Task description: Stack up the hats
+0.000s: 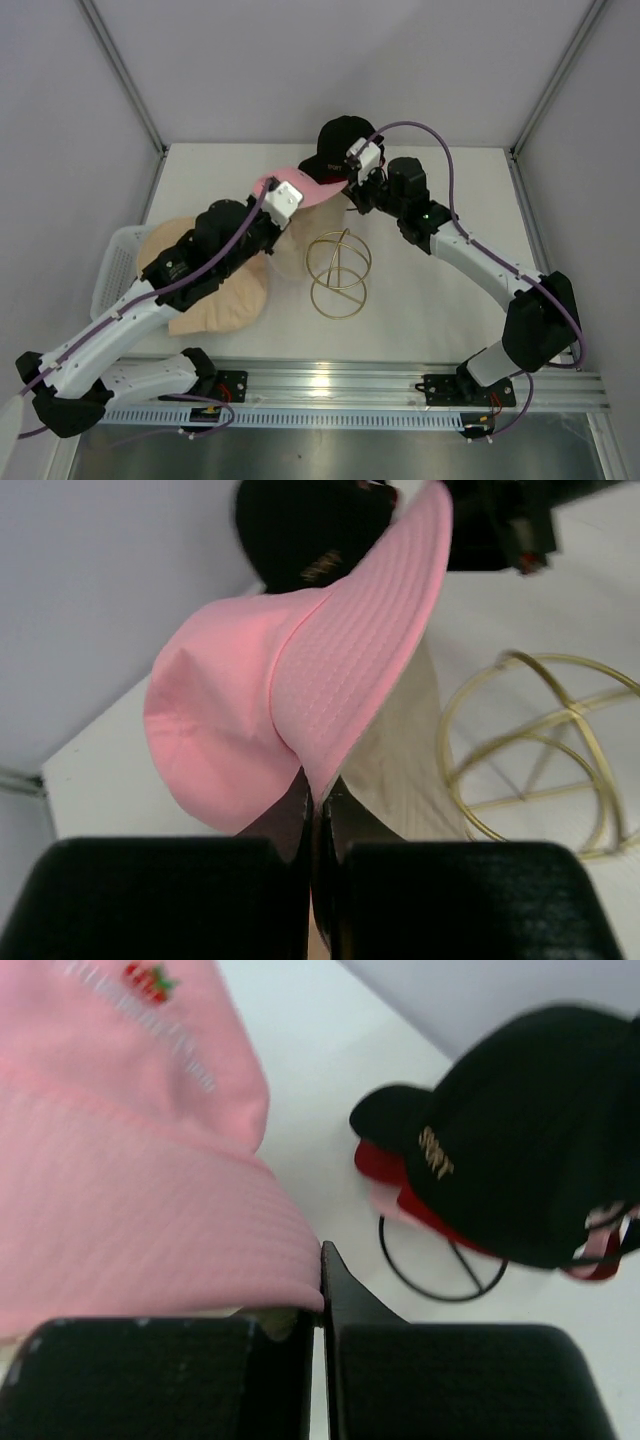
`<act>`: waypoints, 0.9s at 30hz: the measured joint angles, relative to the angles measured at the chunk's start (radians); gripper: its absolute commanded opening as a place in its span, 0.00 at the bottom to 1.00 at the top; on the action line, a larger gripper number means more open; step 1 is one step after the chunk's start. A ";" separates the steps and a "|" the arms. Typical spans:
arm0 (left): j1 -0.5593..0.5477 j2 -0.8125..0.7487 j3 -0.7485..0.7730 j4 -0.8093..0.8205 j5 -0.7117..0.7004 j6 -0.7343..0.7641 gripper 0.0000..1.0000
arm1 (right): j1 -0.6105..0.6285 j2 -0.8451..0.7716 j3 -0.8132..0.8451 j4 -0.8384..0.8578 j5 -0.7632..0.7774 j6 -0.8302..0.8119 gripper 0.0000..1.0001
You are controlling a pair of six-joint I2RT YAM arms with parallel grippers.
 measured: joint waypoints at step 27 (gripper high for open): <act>-0.488 0.317 0.289 -0.267 0.048 0.081 0.01 | -0.097 -0.297 -0.450 -0.060 0.375 0.431 0.96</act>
